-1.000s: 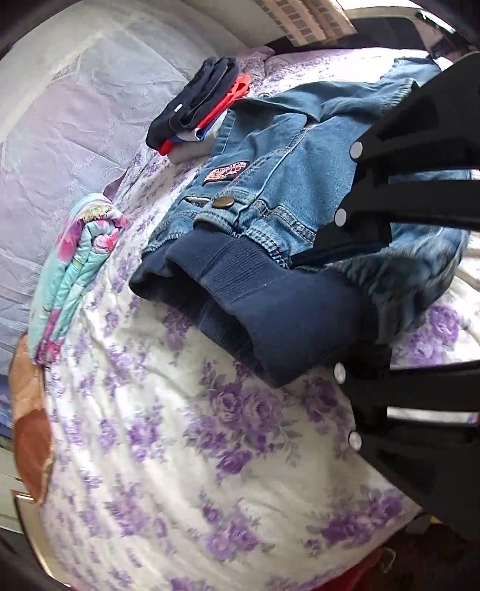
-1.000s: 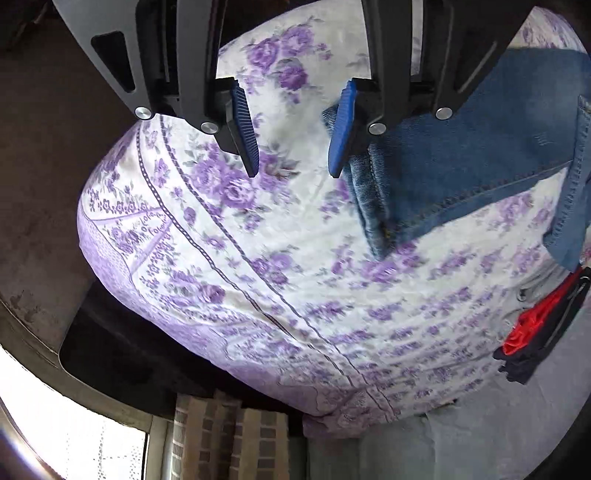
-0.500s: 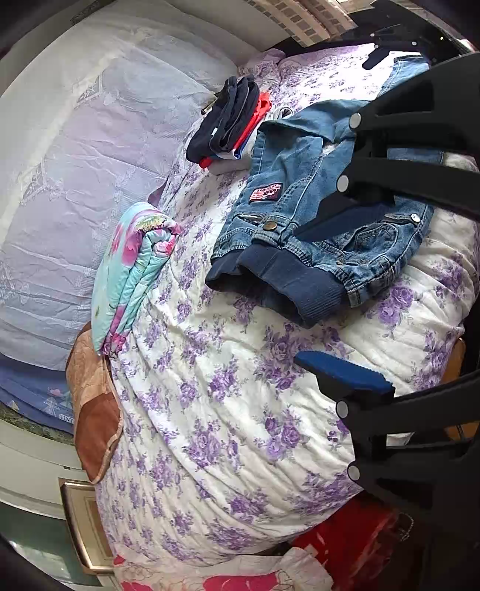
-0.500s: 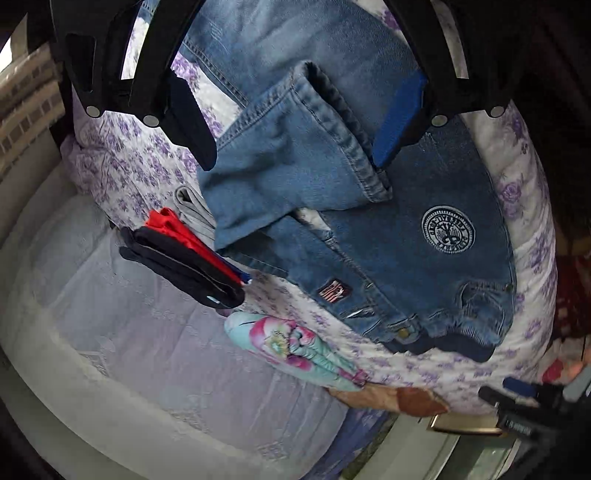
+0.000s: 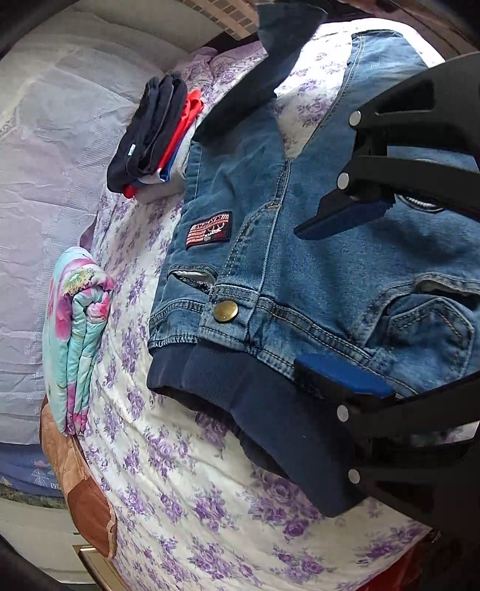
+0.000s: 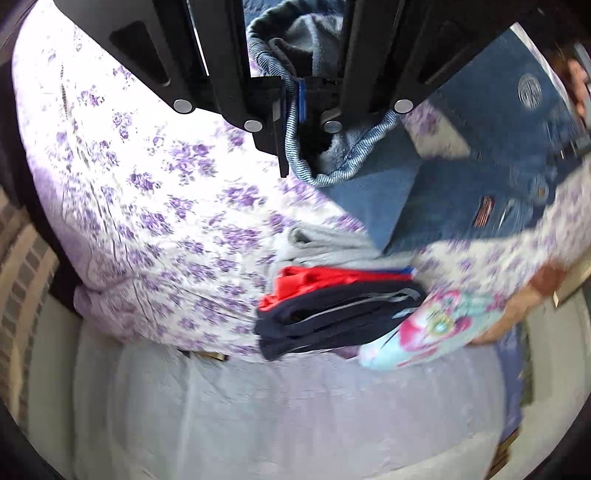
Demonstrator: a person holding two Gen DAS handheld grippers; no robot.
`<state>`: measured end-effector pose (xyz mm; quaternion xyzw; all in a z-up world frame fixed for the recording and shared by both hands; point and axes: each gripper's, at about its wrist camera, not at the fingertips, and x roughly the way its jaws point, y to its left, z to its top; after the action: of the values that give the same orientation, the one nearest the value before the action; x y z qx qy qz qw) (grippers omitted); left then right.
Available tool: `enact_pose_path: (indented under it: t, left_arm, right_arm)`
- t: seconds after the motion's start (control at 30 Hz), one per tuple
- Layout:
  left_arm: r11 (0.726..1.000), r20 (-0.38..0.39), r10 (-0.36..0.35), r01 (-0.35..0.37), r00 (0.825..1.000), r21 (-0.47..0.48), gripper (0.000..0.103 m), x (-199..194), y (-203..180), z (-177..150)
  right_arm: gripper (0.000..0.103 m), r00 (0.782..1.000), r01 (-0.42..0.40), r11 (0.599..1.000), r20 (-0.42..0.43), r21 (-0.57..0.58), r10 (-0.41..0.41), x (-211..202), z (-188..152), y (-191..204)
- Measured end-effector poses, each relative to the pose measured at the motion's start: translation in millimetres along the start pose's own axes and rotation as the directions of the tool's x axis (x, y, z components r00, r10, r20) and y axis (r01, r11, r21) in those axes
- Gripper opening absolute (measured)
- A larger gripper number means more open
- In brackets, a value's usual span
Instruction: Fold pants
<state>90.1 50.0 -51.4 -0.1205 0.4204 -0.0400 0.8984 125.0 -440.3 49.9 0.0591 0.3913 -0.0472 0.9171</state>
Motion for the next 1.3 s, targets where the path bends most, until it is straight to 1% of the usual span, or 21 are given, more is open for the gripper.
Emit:
enact_pose_path:
  t: [0.1,0.17,0.2,0.27,0.3,0.4,0.47,0.53,0.6,0.7,0.77,0.83,0.87,0.9,0.93,1.0,1.03,1.13,1.2,1.23,1.3]
  left_arm:
    - [1.000,-0.012,0.004,-0.004,1.000,-0.006,0.073,12,-3,8]
    - [1.000,-0.011,0.013,-0.013,1.000,0.002,0.075,16,-7,11]
    - [1.000,-0.012,0.017,-0.017,1.000,0.007,0.075,18,-8,11]
    - [1.000,-0.020,0.026,-0.026,0.999,0.016,0.076,21,-9,13]
    - [0.999,-0.025,0.028,-0.027,0.999,0.017,0.076,22,-9,14]
    - [1.000,-0.027,0.010,-0.009,1.000,0.017,0.076,19,-9,18]
    - [1.000,-0.026,0.006,-0.005,1.000,0.026,0.076,16,-10,18]
    - [0.999,-0.025,0.013,-0.012,1.000,0.047,0.076,15,-12,18]
    - [0.998,-0.023,0.013,-0.011,1.000,0.066,0.076,14,-17,18]
    - [0.997,-0.028,-0.008,0.010,1.000,0.071,0.076,14,-21,18]
    - [0.998,-0.027,-0.016,0.018,0.999,0.066,0.076,15,-23,19]
    - [0.998,-0.030,-0.015,0.017,0.999,0.064,0.076,18,-23,19]
    - [0.998,-0.032,-0.012,0.014,0.999,0.067,0.076,19,-24,20]
    - [0.998,-0.035,-0.008,0.011,0.999,0.069,0.076,21,-24,21]
    - [0.998,-0.039,-0.007,0.009,0.999,0.069,0.076,22,-24,21]
    - [0.998,-0.042,-0.008,0.011,0.999,0.063,0.077,24,-24,23]
    - [0.998,-0.043,-0.012,0.015,0.999,0.059,0.077,23,-24,24]
    - [0.998,-0.035,-0.043,0.044,0.998,0.045,0.077,19,-21,24]
    - [0.998,-0.035,-0.042,0.044,0.999,0.050,0.077,18,-20,23]
    - [0.998,-0.038,-0.044,0.045,0.998,0.051,0.077,19,-19,23]
    - [0.997,-0.044,-0.039,0.041,0.998,0.059,0.077,20,-20,23]
  right_arm:
    - [0.004,0.993,0.101,0.974,-0.074,0.203,-0.088,44,36,-60]
    - [0.005,0.973,0.202,0.955,-0.158,0.215,-0.170,86,45,-77]
    - [0.011,0.953,0.266,0.944,-0.203,0.196,-0.226,110,46,-80]
    - [0.034,0.904,0.382,0.911,-0.267,0.157,-0.334,150,40,-82]
    - [0.049,0.876,0.450,0.885,-0.251,0.120,-0.412,158,37,-77]
    - [0.055,0.855,0.514,0.848,-0.003,0.133,-0.518,128,33,-55]
    - [0.065,0.816,0.495,0.845,0.226,0.202,-0.532,79,29,-39]
    - [0.100,0.763,0.453,0.858,0.392,0.240,-0.513,36,27,-29]
    - [0.100,0.772,0.421,0.884,0.431,0.202,-0.467,15,33,-24]
    - [0.100,0.768,0.534,0.827,0.309,0.173,-0.561,13,46,-28]
    - [0.100,0.785,0.566,0.809,0.193,0.160,-0.588,24,49,-38]
    - [0.100,0.844,0.530,0.838,0.010,0.131,-0.536,57,53,-57]
    - [0.100,0.882,0.468,0.876,-0.121,0.120,-0.455,80,51,-65]
    - [0.099,0.902,0.397,0.909,-0.236,0.128,-0.361,104,49,-73]
    - [0.098,0.880,0.412,0.905,-0.300,0.100,-0.368,123,46,-74]
    - [0.086,0.827,0.499,0.866,-0.300,0.005,-0.475,139,48,-70]
    - [0.076,0.824,0.516,0.857,-0.270,-0.004,-0.498,134,51,-65]
    - [0.082,0.909,0.416,0.906,-0.060,0.081,-0.412,79,53,-40]
    - [0.099,0.974,0.224,0.967,-0.030,0.118,-0.222,58,45,-32]
    - [0.099,0.989,0.149,0.980,-0.043,0.133,-0.145,57,40,-30]
    - [0.099,0.990,0.079,0.984,-0.130,0.157,-0.059,77,31,-31]
